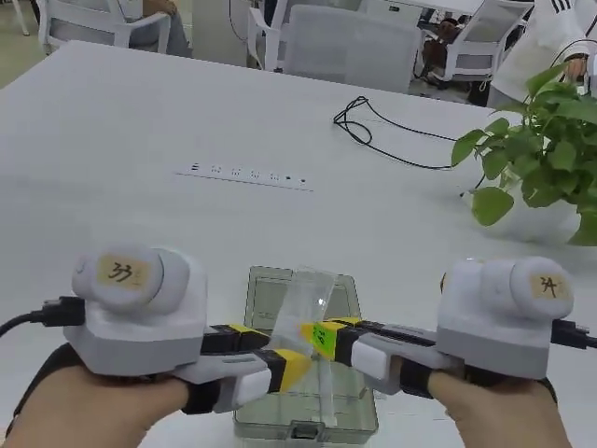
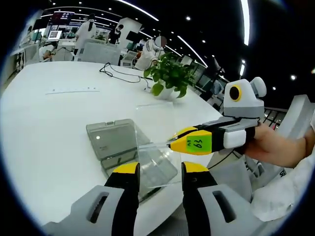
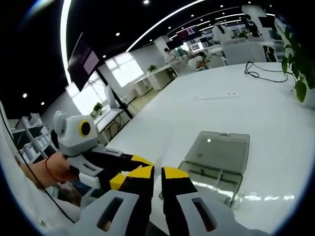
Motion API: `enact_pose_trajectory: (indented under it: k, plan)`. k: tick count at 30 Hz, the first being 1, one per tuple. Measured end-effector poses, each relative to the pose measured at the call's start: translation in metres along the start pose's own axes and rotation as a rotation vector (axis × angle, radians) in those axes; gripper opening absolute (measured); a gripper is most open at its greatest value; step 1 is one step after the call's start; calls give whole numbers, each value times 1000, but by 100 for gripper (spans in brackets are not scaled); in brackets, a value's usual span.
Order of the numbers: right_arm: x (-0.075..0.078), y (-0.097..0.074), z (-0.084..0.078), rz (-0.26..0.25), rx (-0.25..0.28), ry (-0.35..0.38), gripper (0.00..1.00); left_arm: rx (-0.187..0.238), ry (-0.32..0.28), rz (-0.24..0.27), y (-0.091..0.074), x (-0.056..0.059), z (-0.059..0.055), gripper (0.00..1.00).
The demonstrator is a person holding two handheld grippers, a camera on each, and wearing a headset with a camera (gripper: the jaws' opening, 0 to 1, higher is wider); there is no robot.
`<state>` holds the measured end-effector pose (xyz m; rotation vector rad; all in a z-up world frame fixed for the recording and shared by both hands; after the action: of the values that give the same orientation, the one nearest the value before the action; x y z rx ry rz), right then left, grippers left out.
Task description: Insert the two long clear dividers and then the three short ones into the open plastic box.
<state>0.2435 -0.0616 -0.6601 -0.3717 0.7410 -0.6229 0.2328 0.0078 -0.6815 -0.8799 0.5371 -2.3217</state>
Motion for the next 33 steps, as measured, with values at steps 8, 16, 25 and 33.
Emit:
enact_pose_trajectory:
  k: [8, 16, 25, 33]
  plan:
    - [1, 1, 1, -13, -10, -13, 6, -21, 20, -1, 1, 2, -3, 33]
    - [-1, 1, 1, -16, -27, -26, 6, -20, 39, 3, -4, -4, -8, 40]
    - [2, 1, 3, -34, -40, -1, 6, -13, 87, 7, -16, -14, -13, 44]
    - [10, 0, 5, -73, -54, 74, 6, -22, 162, 11, -28, -25, -23, 54]
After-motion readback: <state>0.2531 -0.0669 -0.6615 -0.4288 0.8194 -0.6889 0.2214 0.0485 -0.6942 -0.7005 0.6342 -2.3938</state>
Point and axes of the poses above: the centre of the closed fingertips' face, and the gripper's own axes: y roughly forward along the fingers, x roughly to its right, z roughly out of its top, the point moved 4 cm from there along -y, roughly backward along the fingers, and after that the axes turned 7 degrees about -x, right-handed, at the moved point
